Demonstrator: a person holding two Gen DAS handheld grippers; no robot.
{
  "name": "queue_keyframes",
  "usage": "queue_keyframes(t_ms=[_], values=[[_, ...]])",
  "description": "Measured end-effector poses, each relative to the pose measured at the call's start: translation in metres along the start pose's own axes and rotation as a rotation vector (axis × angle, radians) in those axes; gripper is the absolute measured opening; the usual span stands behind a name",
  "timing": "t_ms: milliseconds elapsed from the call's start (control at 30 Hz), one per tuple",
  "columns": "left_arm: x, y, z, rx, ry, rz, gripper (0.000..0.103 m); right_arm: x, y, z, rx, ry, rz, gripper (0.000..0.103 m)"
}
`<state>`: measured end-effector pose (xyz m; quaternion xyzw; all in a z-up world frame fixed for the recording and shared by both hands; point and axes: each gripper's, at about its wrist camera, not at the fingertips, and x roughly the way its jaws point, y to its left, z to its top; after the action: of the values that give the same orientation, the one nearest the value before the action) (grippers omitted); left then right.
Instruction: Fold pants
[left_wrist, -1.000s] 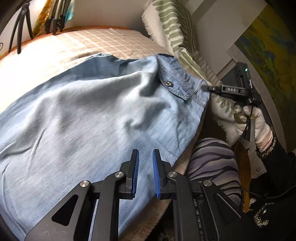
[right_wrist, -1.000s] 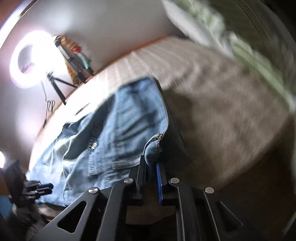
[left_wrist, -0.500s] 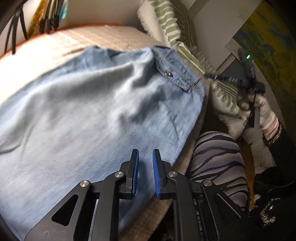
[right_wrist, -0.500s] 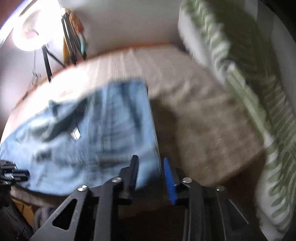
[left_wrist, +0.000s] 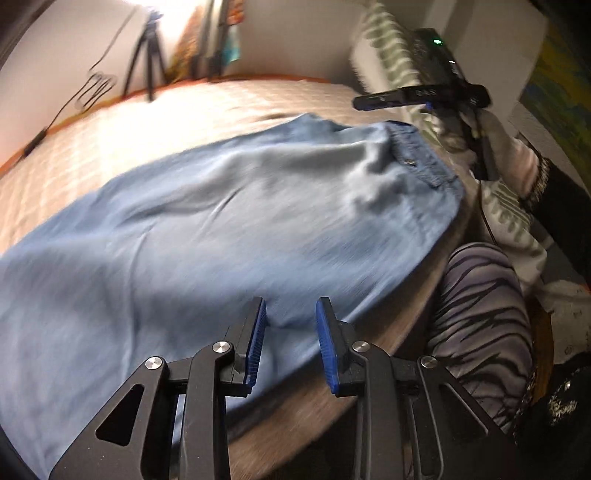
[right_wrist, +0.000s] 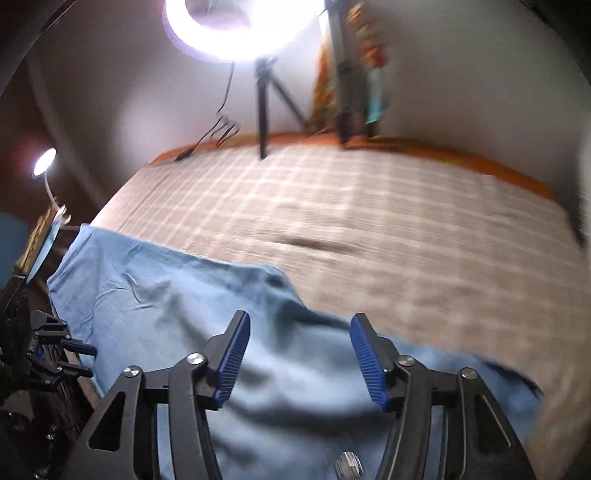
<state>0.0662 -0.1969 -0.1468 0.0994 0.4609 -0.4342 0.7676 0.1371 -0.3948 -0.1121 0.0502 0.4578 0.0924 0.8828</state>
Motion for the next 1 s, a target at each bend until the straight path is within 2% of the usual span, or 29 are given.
queue_keyframes(t_ms=[133,167,233,267,300,400,467,567,600,633,733,867,900,933,1000], values=[[-0.003,0.015,-0.014,-0.050,0.012,0.028,0.026,0.040,0.004,0.012,0.000,0.073,0.045,0.060],[-0.003,0.018,-0.016,-0.059,0.010,0.028,0.026,0.046,0.004,0.013,0.002,0.086,0.058,0.057],[-0.005,0.020,-0.018,-0.067,0.007,0.021,0.026,0.055,0.004,0.016,0.002,0.102,0.076,0.016],[-0.005,0.022,-0.018,-0.070,0.006,0.016,0.026,0.058,0.005,0.016,0.003,0.107,0.063,0.012],[-0.004,0.022,-0.018,-0.070,0.007,0.015,0.026,0.057,0.006,0.017,-0.010,0.102,0.042,0.002],[-0.003,0.021,-0.019,-0.060,0.007,0.017,0.026,0.053,0.008,0.028,-0.061,0.077,-0.028,0.000],[-0.003,0.020,-0.020,-0.057,0.004,0.013,0.026,0.059,0.002,0.036,-0.044,0.074,-0.072,0.000],[-0.004,0.022,-0.021,-0.069,0.002,0.002,0.026,0.074,-0.001,0.036,-0.038,0.124,-0.068,0.001],[-0.004,0.023,-0.021,-0.070,0.002,0.002,0.026,0.074,-0.001,0.036,-0.037,0.129,-0.085,0.006],[-0.004,0.023,-0.021,-0.067,0.004,0.003,0.026,0.065,-0.003,0.035,-0.025,0.105,-0.093,0.021],[-0.004,0.023,-0.020,-0.060,0.006,0.003,0.026,0.016,-0.020,0.026,0.041,-0.010,-0.096,0.054],[-0.004,0.026,-0.019,-0.079,-0.002,-0.011,0.026,-0.050,-0.065,-0.009,0.174,-0.113,-0.192,0.073],[-0.004,0.026,-0.020,-0.080,-0.004,-0.011,0.026,-0.065,-0.090,-0.024,0.236,-0.130,-0.222,0.082],[-0.004,0.026,-0.020,-0.079,-0.004,-0.011,0.026,-0.071,-0.106,-0.032,0.277,-0.137,-0.225,0.085],[-0.004,0.025,-0.020,-0.077,-0.006,-0.010,0.026,-0.082,-0.145,-0.060,0.400,-0.143,-0.228,0.085]])
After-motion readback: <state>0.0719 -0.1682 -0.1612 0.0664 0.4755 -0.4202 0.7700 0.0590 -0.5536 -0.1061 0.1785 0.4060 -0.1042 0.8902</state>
